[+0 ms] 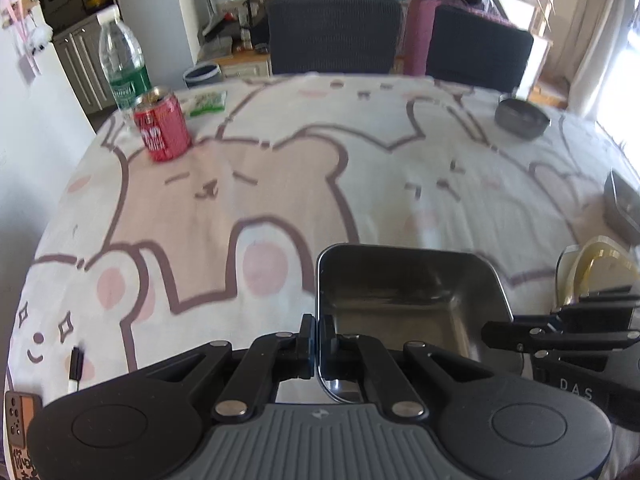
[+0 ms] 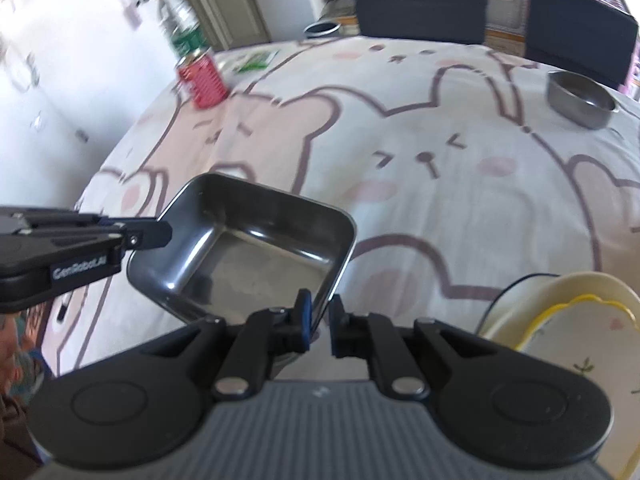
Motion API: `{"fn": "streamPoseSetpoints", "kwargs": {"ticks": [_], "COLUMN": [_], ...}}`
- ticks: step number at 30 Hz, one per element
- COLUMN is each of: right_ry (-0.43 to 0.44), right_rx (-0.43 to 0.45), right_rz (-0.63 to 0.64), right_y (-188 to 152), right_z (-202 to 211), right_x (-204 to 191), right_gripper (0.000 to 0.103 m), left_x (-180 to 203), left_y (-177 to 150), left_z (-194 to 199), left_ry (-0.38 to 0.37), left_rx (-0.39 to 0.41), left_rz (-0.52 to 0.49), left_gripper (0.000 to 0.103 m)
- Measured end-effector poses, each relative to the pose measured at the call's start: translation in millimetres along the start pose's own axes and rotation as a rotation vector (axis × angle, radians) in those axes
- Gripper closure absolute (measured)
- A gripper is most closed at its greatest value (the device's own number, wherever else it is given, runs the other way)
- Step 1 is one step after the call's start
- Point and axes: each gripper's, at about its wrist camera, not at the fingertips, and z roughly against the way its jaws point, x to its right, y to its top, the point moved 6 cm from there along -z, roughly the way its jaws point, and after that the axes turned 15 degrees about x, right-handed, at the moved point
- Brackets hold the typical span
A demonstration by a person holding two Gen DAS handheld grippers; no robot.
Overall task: Organize plates and bowls
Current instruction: 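Carry the steel tray with both grippers toward the cream plate stack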
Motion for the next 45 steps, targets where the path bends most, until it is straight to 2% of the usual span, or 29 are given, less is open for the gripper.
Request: {"fn": "streamPoseSetpoints", "kwargs": {"ticks": [6, 10, 24, 31, 37, 45], "right_ry": [0.008, 0.012, -0.016, -0.01, -0.023, -0.025], "right_rx": [-0.09, -0.128, -0.127, -0.138, -0.132, -0.123], "right_rz": [0.053, 0.083, 0.047, -0.071, -0.074, -0.085], "right_y": [-17.3, -27.6, -23.8, -23.9, -24.6, -26.3], "right_z": [-10.7, -16.0, -28.8, -31.0, -32.1, -30.0], "right_x": [-5.0, -7.1, -6.6, 1.9, 3.5, 3.5], "right_gripper": [0.091, 0.09, 0.09, 0.09, 0.09, 0.089], "left_x": [0.7, 0.6, -0.5, -2.1, -2.5, -4.4], "left_y": [-27.3, -33.8, -32.2, -32.9, -33.3, -33.5], "left_z": [-9.1, -13.2, -23.5, -23.4, -22.6, -22.1], "left_ry": [-0.026, -0.02, -0.008, -0.02, -0.027, -0.036], "left_rx": [-0.087, -0.101, -0.123, -0.127, -0.133, -0.135], "left_rz": [-0.061, -0.089, -0.101, -0.096, -0.092, -0.077], "left_gripper": [0.1, 0.099, 0.099, 0.099, 0.098, 0.091]}}
